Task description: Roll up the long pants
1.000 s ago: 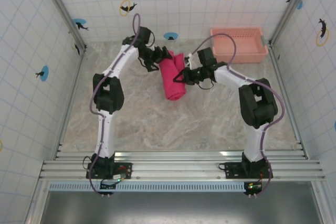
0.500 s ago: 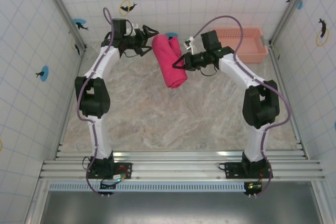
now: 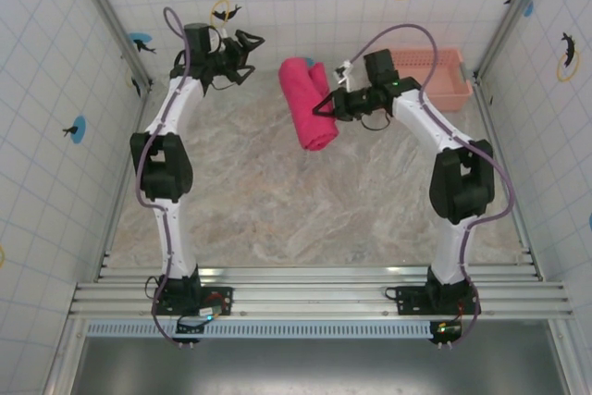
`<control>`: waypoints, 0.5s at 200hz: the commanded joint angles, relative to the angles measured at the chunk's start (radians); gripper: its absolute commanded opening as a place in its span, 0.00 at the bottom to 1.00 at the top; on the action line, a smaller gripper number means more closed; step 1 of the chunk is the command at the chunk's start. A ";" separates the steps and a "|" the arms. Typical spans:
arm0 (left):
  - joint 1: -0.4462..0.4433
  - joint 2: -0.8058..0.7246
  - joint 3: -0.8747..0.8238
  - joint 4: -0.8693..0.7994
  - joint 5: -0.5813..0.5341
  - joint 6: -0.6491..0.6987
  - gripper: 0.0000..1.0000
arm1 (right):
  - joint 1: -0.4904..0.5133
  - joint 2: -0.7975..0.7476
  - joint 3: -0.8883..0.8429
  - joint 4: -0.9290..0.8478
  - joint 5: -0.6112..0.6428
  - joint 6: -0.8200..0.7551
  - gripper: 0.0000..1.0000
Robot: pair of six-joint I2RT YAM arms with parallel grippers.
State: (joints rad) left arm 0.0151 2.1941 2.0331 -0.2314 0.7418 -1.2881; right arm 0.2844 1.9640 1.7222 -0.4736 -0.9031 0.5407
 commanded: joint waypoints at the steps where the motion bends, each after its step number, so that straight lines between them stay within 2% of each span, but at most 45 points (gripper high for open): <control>1: 0.045 -0.136 -0.125 -0.085 -0.062 0.186 0.97 | -0.130 -0.050 -0.025 0.400 0.045 0.201 0.00; 18: 0.061 -0.205 -0.217 -0.185 -0.080 0.315 0.97 | -0.201 -0.048 -0.061 0.533 0.119 0.309 0.00; 48: 0.064 -0.291 -0.374 -0.342 -0.103 0.504 0.98 | -0.263 -0.039 -0.079 0.606 0.262 0.341 0.00; 76: 0.064 -0.362 -0.516 -0.416 -0.127 0.580 0.98 | -0.283 0.001 -0.125 0.780 0.390 0.429 0.00; 100: 0.064 -0.397 -0.572 -0.477 -0.154 0.638 0.98 | -0.278 0.063 -0.153 0.943 0.518 0.510 0.00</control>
State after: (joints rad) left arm 0.0818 1.8492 1.5036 -0.5892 0.6315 -0.7822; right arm -0.0120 1.9835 1.5833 0.1062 -0.5236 0.9585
